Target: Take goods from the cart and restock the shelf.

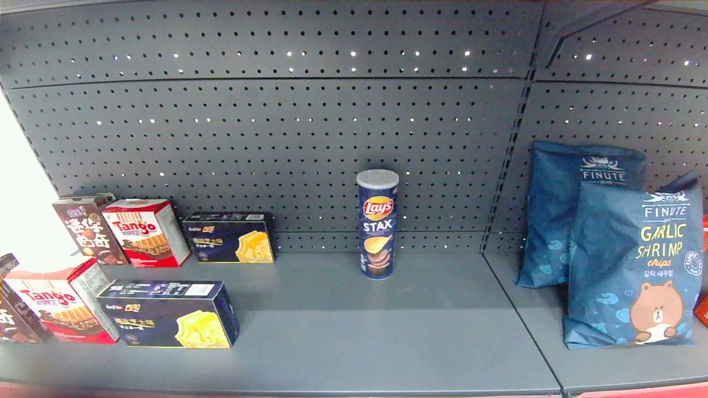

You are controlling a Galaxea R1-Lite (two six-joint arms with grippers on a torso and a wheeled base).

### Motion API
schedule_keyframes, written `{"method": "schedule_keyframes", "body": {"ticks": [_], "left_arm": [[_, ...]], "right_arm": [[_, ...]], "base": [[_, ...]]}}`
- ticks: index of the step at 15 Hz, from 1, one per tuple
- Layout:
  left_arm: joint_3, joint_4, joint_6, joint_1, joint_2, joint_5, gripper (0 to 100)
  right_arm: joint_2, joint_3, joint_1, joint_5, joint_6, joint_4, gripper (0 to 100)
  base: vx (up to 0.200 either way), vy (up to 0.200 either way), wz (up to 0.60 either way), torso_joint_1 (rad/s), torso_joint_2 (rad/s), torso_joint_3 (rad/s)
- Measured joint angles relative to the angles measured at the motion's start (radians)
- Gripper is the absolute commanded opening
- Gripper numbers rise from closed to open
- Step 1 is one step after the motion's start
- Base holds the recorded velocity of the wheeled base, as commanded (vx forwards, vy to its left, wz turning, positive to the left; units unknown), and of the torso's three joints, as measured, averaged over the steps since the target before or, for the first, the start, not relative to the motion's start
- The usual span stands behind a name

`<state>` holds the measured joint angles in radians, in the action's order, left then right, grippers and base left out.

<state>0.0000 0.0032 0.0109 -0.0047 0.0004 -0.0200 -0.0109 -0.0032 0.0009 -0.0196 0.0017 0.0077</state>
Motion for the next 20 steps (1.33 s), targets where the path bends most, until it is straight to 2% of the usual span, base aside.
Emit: {"method": "schedule_keyframes", "body": {"ticks": [10,20], "left_arm": [[0.000,0.000,0.006,0.000,0.000,-0.001,100],[0.000,0.000,-0.002,0.000,0.000,0.001,100]], "right_arm": [[0.000,0.000,0.001,0.000,0.000,0.000,100],[0.000,0.000,0.001,-0.002,-0.002,0.000,100]], "base": [[0.000,0.000,0.00,0.000,0.00,0.000],[0.000,0.000,0.60,0.002,0.00,0.002]]}}
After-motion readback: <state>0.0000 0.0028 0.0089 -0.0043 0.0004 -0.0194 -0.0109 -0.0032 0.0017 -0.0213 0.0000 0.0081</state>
